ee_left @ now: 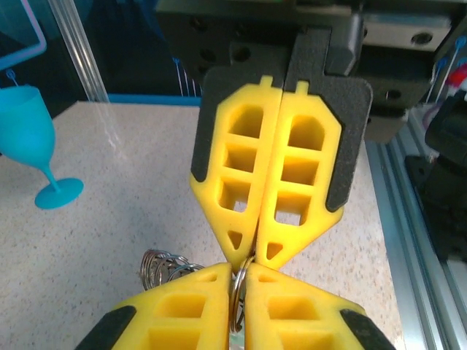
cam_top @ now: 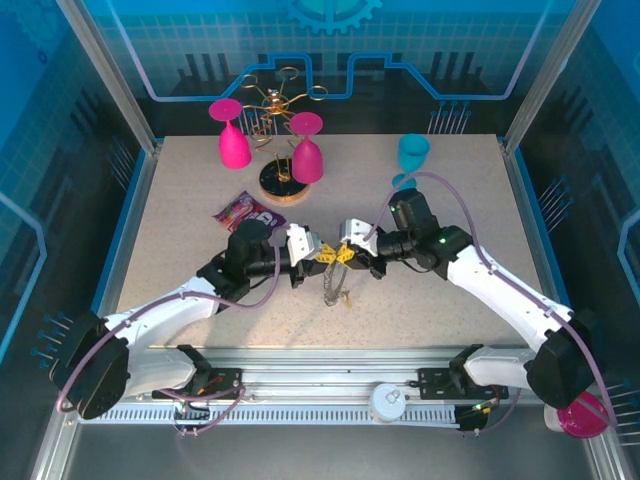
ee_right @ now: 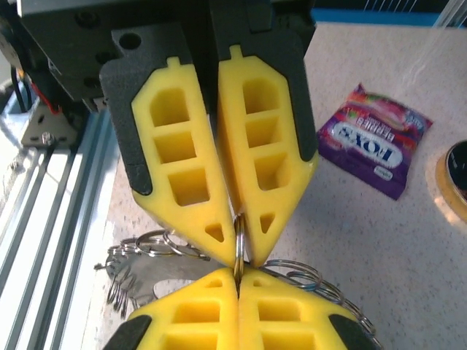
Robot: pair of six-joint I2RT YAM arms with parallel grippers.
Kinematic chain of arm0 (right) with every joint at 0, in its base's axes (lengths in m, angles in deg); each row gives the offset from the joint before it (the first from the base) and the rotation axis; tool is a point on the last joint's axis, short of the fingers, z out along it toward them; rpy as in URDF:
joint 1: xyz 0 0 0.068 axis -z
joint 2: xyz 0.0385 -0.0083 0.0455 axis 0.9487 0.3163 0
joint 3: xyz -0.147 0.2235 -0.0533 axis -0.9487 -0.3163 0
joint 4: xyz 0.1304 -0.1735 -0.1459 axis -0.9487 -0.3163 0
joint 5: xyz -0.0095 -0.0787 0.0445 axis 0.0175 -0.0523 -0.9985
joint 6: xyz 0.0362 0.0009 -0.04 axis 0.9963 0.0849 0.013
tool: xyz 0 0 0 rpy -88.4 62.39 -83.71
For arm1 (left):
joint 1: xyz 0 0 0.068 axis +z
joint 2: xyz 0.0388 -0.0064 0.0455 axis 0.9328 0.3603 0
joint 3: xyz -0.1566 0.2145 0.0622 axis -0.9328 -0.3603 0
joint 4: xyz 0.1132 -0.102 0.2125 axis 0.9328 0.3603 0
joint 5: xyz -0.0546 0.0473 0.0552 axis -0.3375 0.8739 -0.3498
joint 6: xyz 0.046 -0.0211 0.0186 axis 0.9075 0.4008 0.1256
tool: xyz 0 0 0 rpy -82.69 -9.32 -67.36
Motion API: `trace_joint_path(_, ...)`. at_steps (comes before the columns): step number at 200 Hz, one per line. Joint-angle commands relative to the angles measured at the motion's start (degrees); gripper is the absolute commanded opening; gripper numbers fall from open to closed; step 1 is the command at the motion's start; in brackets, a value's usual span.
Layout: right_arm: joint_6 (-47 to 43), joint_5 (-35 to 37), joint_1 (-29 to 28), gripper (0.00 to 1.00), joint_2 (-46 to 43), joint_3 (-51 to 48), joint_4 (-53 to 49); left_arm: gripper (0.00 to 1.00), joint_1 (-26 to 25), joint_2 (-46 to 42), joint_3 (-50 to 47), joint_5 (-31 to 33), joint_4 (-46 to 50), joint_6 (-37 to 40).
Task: Put the keys on the keyring
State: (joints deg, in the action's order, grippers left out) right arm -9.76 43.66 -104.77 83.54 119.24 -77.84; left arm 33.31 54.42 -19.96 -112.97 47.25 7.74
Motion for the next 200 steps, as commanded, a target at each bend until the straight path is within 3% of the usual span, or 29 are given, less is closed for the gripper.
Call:
trace_joint_path(1, -6.2, 3.2, -3.1, 0.0, 1.4, 5.4, -9.2, 0.09, -0.1, 0.0, 3.1, 1.9, 11.9, 5.5)
trace_joint_path(27, -7.1, 5.3, -4.2, 0.0, 2.7, 8.7, -12.8, 0.0, -0.1, 0.3, 5.7, 2.7, 18.0, 8.2)
trace_joint_path(55, -2.8, 3.1, -2.3, 0.0, 0.9, 6.4, -7.7, 0.0, 0.0, -1.1, 3.5, 2.2, 13.2, 6.7)
trace_joint_path(72, 2.4, 0.0, 0.1, 0.24, -1.0, 2.4, -1.7, 0.0, 0.0, -2.2, 1.1, 1.0, 7.2, 3.9)
trace_joint_path(94, 7.9, -3.8, 2.2, 0.36, -3.2, -3.1, 5.4, 0.0, 0.0, -2.9, -1.8, 0.2, -1.0, -0.4)
trace_joint_path(153, 12.9, -7.6, 2.9, 0.38, -2.5, -7.7, 11.7, 0.0, 0.1, -2.5, -5.3, -1.9, -13.1, -7.1)
trace_joint_path(186, 12.8, -6.4, 2.9, 0.31, -1.4, -7.5, 12.1, 0.0, 0.1, -2.7, -6.0, -3.1, -15.9, -8.6)
trace_joint_path(200, 13.4, -6.1, 2.9, 0.23, -1.0, -7.4, 12.5, 0.0, 0.1, -2.6, -6.2, -3.7, -16.7, -9.0)
